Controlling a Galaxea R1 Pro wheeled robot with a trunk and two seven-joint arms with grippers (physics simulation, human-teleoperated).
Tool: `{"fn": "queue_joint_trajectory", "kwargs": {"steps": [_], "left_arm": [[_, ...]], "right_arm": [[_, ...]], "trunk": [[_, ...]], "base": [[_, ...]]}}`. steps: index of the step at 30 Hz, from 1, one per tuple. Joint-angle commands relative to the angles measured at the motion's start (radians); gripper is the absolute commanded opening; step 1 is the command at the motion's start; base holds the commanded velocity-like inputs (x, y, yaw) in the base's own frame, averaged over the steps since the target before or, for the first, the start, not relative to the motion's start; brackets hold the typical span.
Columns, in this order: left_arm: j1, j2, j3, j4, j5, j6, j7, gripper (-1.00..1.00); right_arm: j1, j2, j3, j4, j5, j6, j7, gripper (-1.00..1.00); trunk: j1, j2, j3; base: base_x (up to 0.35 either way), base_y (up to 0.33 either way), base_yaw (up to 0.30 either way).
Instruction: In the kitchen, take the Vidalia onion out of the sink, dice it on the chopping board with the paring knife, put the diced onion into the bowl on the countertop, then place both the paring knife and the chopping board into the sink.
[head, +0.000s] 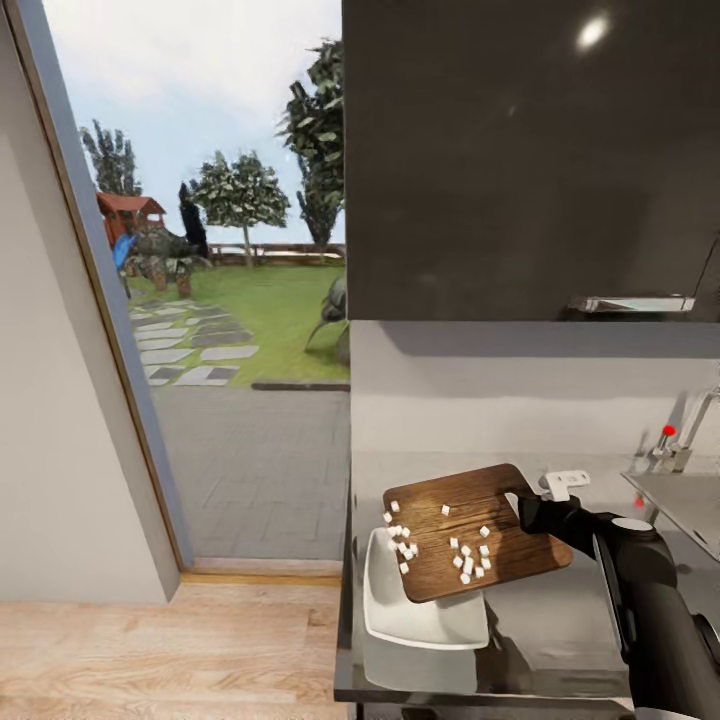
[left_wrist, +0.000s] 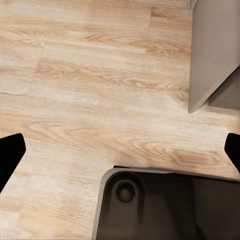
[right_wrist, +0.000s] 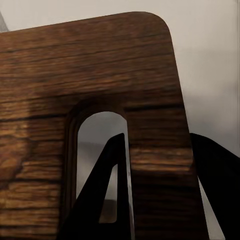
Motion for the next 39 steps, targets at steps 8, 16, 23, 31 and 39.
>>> {"fn": "queue_joint_trajectory", "kwargs": {"steps": [8, 16, 23, 31, 39], "left_arm": [[0.001, -0.001, 0.008, -0.002, -0.007, -0.001, -0.006, 1.00], [0.001, -0.001, 0.008, -0.002, -0.007, -0.001, -0.006, 1.00], [0.001, -0.001, 0.008, -0.002, -0.007, -0.001, -0.006, 1.00], [0.001, -0.001, 0.008, -0.002, -0.007, -0.001, -0.006, 1.00], [0.001, -0.001, 0.008, 0.000, -0.007, -0.001, -0.006, 1.00]], "right_arm": [[0.000, 0.000, -0.001, -0.001, 0.010, 0.002, 0.009, -1.00], [0.000, 0.001, -0.001, -0.001, 0.010, 0.002, 0.009, -1.00], [0.000, 0.002, -0.001, -0.001, 0.010, 0.002, 0.009, -1.00], [0.000, 0.002, -0.001, -0.001, 0.010, 0.002, 0.009, -1.00], [0.000, 0.002, -0.001, -0.001, 0.010, 0.001, 0.009, -1.00]], "trunk": [[0.000, -0.001, 0.000], [0.000, -0.001, 0.000], [0.000, -0.001, 0.000], [0.000, -0.001, 0.000], [0.000, -0.001, 0.000]], "base": [[0.083, 0.035, 0.000], [0.069, 0.019, 0.000], [0.122, 0.162, 0.000], [0.012, 0.016, 0.000], [-0.073, -0.030, 0.000]]}}
